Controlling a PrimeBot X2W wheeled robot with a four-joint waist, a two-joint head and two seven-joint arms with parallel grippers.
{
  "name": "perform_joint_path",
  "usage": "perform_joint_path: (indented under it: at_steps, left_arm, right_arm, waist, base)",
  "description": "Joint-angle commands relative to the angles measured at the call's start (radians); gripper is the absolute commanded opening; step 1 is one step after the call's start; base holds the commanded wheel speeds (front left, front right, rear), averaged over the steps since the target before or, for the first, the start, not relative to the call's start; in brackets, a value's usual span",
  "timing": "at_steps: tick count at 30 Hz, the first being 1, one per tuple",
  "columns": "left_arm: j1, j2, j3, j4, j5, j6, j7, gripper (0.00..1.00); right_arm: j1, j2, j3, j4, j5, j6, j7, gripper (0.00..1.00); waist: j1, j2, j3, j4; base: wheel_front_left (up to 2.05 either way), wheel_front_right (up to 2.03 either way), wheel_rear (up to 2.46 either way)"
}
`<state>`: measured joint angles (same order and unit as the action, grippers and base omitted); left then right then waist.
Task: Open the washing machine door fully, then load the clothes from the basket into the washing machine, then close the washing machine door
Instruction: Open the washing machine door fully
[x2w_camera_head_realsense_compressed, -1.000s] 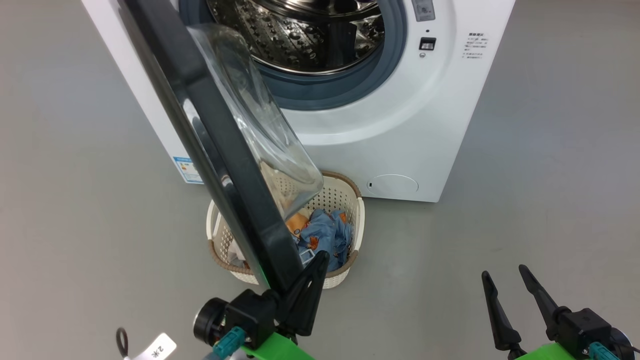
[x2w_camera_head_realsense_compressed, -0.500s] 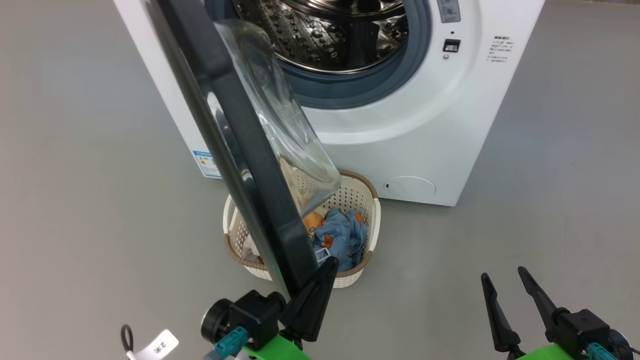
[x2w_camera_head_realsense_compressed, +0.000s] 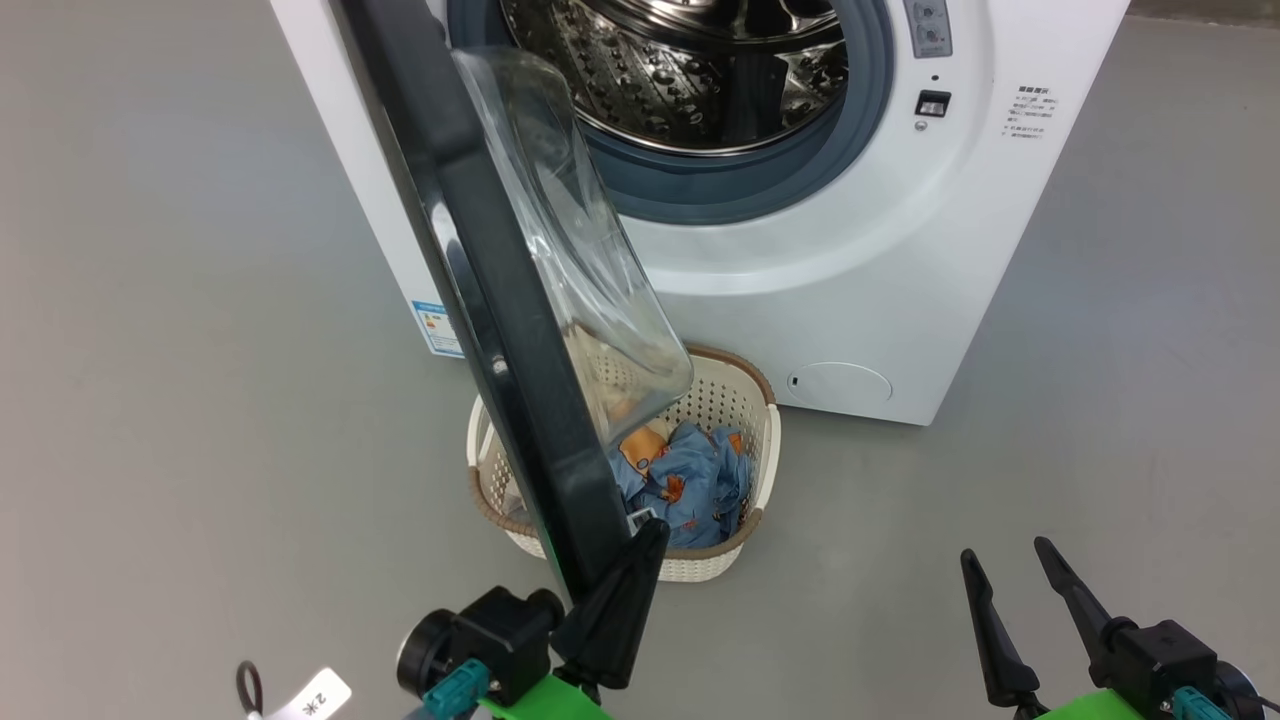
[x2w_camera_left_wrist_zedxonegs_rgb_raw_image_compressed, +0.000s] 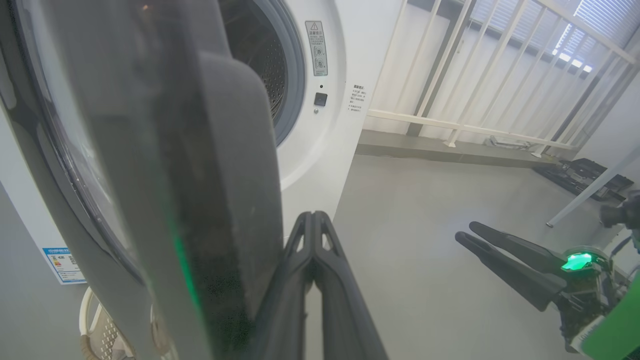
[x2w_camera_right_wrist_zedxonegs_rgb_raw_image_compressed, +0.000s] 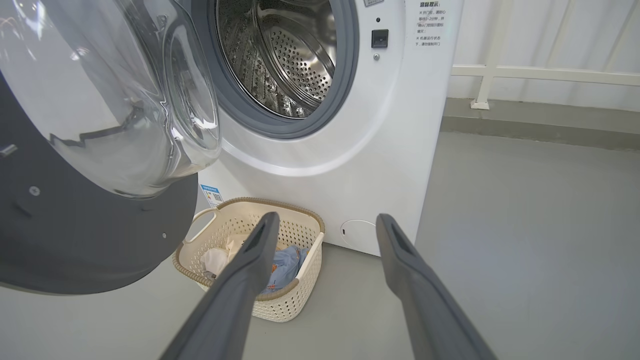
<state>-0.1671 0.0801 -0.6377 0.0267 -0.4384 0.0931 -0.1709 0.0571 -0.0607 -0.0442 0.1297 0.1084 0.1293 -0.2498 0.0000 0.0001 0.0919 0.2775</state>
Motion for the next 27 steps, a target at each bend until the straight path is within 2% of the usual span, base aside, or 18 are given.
perform_joint_path:
  at_steps: [1,27]
  left_arm:
    - [-0.016,0.020,0.056,-0.017,-0.008,0.019,0.001,0.00]
    - [0.027,0.069,0.090,-0.071,-0.019,0.079,0.017,0.00]
  right_arm:
    - [-0.027,-0.002,0.028,-0.020,0.008,0.001,-0.012,1.00]
    - [-0.022,0.002,0.034,-0.013,0.009,0.001,-0.012,1.00]
  waist:
    - [0.0000,-0.0001,-0.002,0.003]
    - [0.0000,-0.0001,0.005,0.104]
  base:
    - [0.00,0.00,0.00]
    - [0.00,0.00,0.00]
